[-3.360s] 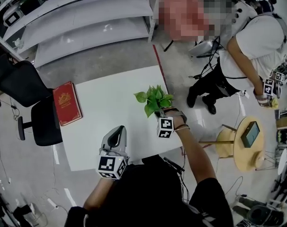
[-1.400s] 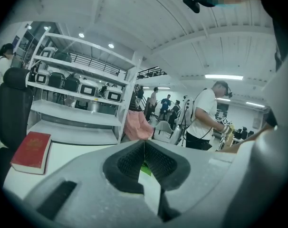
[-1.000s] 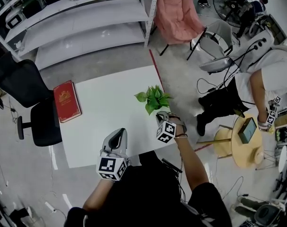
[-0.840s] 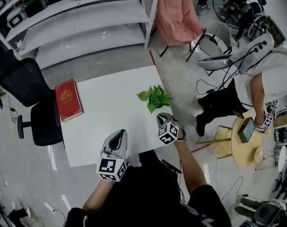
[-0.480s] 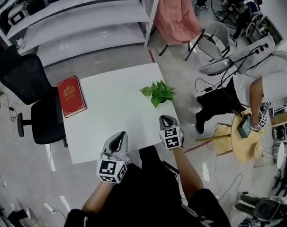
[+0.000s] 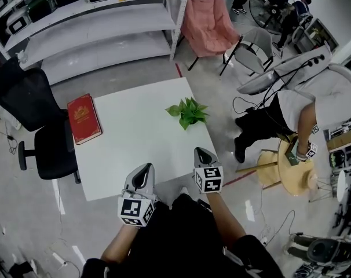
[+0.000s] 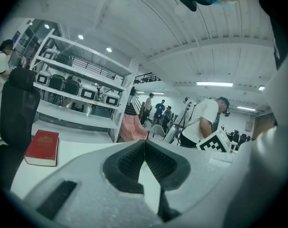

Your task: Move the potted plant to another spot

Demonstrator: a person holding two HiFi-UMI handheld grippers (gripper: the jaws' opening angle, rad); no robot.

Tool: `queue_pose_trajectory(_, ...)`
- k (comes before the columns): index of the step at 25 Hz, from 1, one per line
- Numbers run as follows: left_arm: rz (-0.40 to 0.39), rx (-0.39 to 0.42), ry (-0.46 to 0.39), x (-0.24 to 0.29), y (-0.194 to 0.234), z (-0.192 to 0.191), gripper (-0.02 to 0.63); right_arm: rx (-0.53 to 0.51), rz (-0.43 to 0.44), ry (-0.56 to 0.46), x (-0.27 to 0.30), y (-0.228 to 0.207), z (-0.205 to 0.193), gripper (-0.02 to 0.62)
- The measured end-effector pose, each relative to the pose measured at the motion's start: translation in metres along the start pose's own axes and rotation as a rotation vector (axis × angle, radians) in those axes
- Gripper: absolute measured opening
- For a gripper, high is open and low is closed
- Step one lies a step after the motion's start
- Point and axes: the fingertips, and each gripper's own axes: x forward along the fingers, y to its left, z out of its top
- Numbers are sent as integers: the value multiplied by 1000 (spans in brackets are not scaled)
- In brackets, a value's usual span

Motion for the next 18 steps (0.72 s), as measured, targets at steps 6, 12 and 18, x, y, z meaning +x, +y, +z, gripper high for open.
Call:
queue_pose_trajectory(6, 17, 14, -1, 10, -24, -1, 17, 84, 29, -73, -28, -5, 9, 12)
queue_pose_trajectory(12, 19, 22, 4, 26, -55, -1, 17, 103, 65, -120, -58, -17, 18, 12)
queue_pose_trajectory(18, 4, 50, 14, 38, -84, -3, 17, 109, 97, -182, -91, -24, 31, 12)
